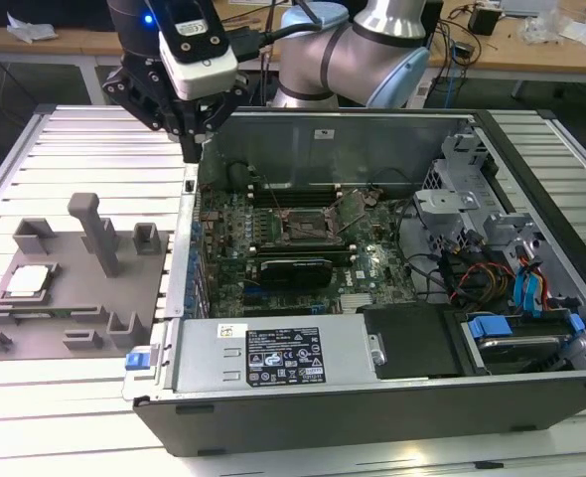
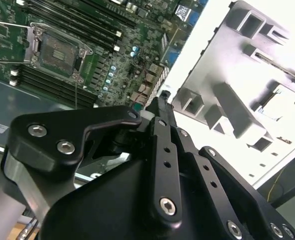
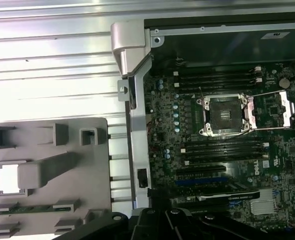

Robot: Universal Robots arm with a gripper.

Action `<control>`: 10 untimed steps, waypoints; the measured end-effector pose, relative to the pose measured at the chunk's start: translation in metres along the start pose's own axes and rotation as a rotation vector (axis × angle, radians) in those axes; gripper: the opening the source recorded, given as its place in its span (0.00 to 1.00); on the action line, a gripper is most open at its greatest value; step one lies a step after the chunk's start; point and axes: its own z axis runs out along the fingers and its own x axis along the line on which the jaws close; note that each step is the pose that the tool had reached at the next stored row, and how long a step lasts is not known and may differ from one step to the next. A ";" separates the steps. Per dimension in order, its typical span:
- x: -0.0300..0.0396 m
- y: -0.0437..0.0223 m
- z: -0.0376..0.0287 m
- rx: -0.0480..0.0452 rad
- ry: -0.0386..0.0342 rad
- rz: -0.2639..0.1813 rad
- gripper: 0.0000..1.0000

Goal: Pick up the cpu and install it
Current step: 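Reach for the cpu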

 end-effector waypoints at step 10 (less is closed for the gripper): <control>0.0133 -0.0010 -0.0004 0.0000 0.0000 0.000 0.11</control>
